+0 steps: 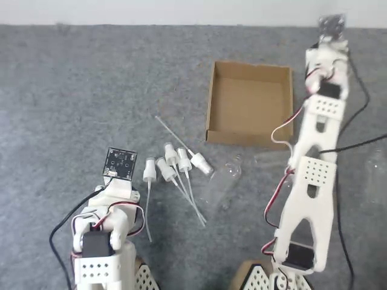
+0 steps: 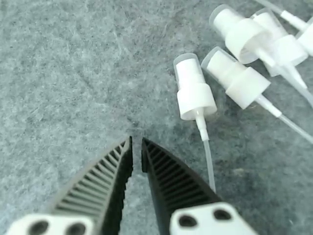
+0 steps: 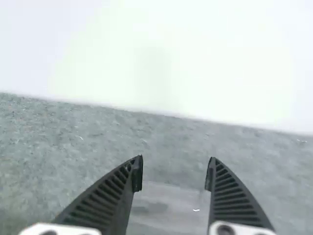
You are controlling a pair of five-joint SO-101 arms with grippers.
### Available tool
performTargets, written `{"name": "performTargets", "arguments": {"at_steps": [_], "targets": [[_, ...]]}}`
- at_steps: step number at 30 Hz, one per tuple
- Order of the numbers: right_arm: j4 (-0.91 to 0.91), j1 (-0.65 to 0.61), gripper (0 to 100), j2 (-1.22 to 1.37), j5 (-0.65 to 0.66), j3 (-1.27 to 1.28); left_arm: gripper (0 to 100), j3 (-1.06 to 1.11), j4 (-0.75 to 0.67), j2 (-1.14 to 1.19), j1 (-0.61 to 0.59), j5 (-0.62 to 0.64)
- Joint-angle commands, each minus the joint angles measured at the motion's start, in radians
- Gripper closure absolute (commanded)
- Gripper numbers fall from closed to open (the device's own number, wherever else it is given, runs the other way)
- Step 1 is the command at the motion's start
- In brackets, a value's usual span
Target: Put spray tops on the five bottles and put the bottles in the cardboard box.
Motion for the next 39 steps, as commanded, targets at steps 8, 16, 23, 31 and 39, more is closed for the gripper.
{"name": "performTargets", "arguments": {"at_steps": [8, 16, 23, 31, 39], "targets": [[-0.093, -0.019, 80.8, 0.099, -0.011, -0.055, 97, -0.01, 0.0, -0.02, -0.005, -0.009], [0.107, 0.024, 80.8, 0.094, -0.011, -0.057, 97, -0.01, 0.0, -0.02, -0.005, -0.009], [0.541, 0.045, 80.8, -0.122, -0.011, -0.058, 97, -0.01, 0.0, -0.02, -0.005, -0.009], [1.004, -0.001, 80.8, -0.697, -0.012, -0.055, 97, -0.01, 0.0, -0.02, -0.005, -0.009], [0.596, 0.024, 80.8, -0.582, -0.009, -0.038, 97, -0.01, 0.0, -0.02, -0.005, -0.009]]}}
